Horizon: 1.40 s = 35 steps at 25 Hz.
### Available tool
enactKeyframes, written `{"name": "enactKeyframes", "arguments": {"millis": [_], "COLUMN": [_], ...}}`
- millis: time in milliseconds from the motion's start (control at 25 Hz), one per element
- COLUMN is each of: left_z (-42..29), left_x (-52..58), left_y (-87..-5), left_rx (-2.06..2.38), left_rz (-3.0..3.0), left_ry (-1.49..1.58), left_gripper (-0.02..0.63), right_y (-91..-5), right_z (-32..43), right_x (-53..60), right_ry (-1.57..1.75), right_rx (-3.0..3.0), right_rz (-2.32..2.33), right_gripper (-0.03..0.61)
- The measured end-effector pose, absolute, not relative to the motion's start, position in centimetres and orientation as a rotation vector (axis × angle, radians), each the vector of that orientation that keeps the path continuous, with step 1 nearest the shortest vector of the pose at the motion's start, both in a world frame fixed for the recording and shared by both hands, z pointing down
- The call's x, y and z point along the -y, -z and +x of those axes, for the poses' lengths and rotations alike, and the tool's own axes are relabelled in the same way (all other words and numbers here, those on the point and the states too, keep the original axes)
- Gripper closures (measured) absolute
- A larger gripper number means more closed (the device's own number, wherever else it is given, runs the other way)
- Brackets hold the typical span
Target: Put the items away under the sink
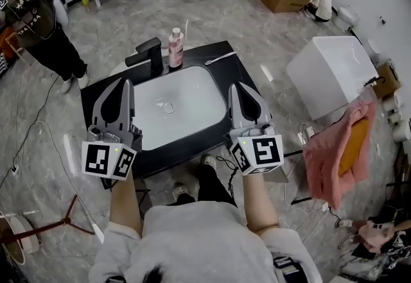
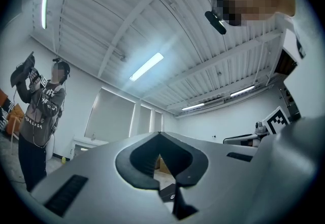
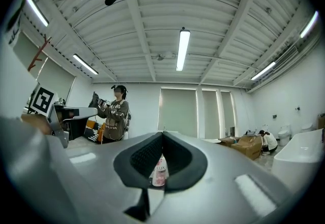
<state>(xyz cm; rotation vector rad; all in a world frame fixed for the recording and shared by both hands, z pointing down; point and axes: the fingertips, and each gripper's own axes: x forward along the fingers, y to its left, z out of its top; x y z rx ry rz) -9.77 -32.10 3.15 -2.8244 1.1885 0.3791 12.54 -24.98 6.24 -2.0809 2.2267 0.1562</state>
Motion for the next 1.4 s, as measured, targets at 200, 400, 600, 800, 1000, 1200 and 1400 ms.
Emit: {"name": "enactKeyframes", "arguments": {"millis": [200, 400, 600, 800, 1000, 1200, 1400], "left_z": [-8.4, -6.9, -5.0, -3.3, -2.0, -1.5, -1.3], "left_x": [33.8, 35.9, 38.1, 39.3, 40.1, 41.2, 42.1], "left_y": [-3.2, -3.3, -3.7, -5.0, -5.6, -6.7, -7.8], "left_rx": [-1.221, -1.258, -1.296, -1.34, -1.399, -1.473, -1.542], "left_rz": [-2.812, -2.78, -2.751, -2.726, -2.704, -2.684, -2.659], "left_ry": [-0.365, -0.351, -0.331, -0.305, -0.257, -0.238, -0.215], "left_gripper": [0.612, 0.612, 0.612, 0.612, 0.612, 0.612, 0.612], "right_y": [-6.1, -6.1, -6.8, -9.2, -12.0, -16.1, -20.3], "right_z": [13.4, 14.1, 14.8, 15.3, 15.1, 14.6, 13.7], "right_x": [27.6, 31.4, 35.4, 39.2, 42.6, 45.6, 48.1], "right_ry": [-0.148, -0.167, -0.166, -0.103, -0.041, 0.03, 0.138], "right_rx": [-2.281, -2.385, -2.532, -2.664, -2.817, -2.959, -3.055], "right_rz": [-2.021, -1.922, -1.789, -1.632, -1.463, -1.316, -1.199], "right_gripper": [0.568, 0.568, 0.568, 0.568, 0.565, 0.506, 0.438]}}
